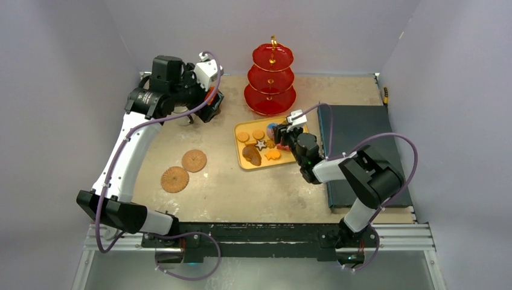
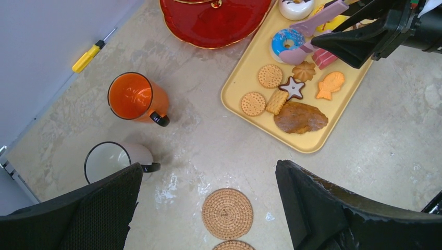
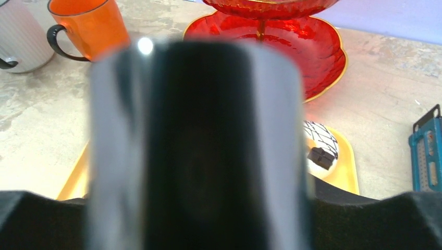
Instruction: Serve the afternoon tea
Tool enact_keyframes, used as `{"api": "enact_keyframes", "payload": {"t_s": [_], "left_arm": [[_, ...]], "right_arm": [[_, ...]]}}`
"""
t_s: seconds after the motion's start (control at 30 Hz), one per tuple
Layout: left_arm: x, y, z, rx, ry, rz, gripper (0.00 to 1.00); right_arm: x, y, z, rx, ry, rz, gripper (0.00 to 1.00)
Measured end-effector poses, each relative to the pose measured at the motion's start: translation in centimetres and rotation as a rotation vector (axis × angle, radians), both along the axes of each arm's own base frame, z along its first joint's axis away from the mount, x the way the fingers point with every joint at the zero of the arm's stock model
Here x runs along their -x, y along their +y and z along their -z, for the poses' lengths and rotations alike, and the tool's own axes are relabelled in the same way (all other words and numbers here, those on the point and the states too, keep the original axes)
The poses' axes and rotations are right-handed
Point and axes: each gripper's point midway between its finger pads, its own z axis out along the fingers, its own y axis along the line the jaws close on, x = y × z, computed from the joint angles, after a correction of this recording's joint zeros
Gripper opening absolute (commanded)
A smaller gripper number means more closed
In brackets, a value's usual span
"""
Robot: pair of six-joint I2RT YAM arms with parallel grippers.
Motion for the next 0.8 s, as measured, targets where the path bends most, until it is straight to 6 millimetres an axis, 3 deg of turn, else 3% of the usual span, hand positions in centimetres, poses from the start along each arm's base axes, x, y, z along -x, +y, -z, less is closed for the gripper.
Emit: {"api": "enact_keyframes", "payload": {"t_s": [0.2, 0.33, 0.47, 0.57, 0.8], "left_arm": [[-0.1, 0.0, -0.1, 0.0, -0.004, 0.0, 0.99], [-0.1, 0.0, -0.2, 0.002, -0.007, -0.001, 0.99], [-0.3, -0.1, -0.7, 0.006, -0.021, 0.0, 0.99], [-0.3, -0.1, -1.1, 0.007, -0.031, 0.001, 0.99], [-0.3, 0.0, -1.1, 0.002, -0.035, 0.004, 0.99]], "right_arm": [[-0.3, 0.7, -0.7, -0.019, -0.008, -0.023, 0.47], [-0.5, 0.6, -2.9, -0.043, -0.042, -0.025, 0.46], [-1.9, -1.2, -6.3, -0.101, -0.102, 0.015, 0.45], [-3.1, -2.9, -7.6, -0.128, -0.125, 0.06, 0.44], [-5.7, -4.7, -7.0, -0.133, -0.12, 0.123, 0.43]]}}
